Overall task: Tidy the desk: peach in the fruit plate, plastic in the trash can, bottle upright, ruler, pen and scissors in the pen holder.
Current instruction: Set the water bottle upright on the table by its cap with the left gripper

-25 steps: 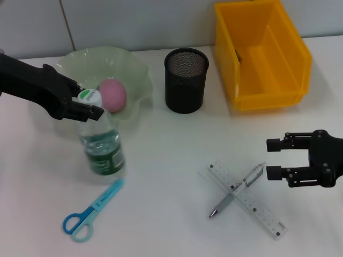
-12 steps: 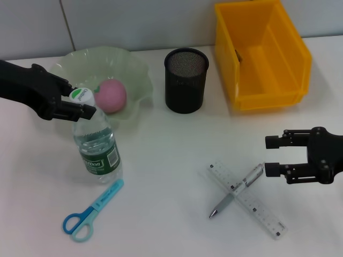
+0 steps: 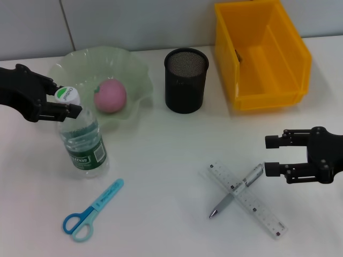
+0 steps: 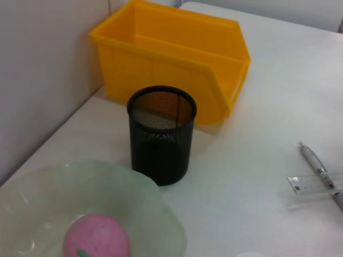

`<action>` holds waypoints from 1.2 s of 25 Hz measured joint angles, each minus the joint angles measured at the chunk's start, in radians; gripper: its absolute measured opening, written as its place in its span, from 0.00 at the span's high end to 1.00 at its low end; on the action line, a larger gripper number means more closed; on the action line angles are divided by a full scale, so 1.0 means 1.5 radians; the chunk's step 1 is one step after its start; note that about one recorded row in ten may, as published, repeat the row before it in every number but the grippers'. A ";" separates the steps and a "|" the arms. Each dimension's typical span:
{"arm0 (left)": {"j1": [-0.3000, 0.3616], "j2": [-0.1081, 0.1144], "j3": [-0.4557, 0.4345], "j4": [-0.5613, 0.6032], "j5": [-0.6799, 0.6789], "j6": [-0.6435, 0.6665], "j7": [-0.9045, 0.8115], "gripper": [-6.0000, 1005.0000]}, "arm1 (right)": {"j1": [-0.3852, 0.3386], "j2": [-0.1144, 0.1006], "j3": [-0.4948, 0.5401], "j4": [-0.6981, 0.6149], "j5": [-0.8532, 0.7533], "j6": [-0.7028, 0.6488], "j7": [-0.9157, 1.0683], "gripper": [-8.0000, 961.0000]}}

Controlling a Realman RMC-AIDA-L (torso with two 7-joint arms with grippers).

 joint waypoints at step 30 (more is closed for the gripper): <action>0.052 0.001 -0.001 0.036 0.000 -0.056 0.019 0.56 | 0.001 0.004 0.009 0.000 0.001 0.001 0.001 0.24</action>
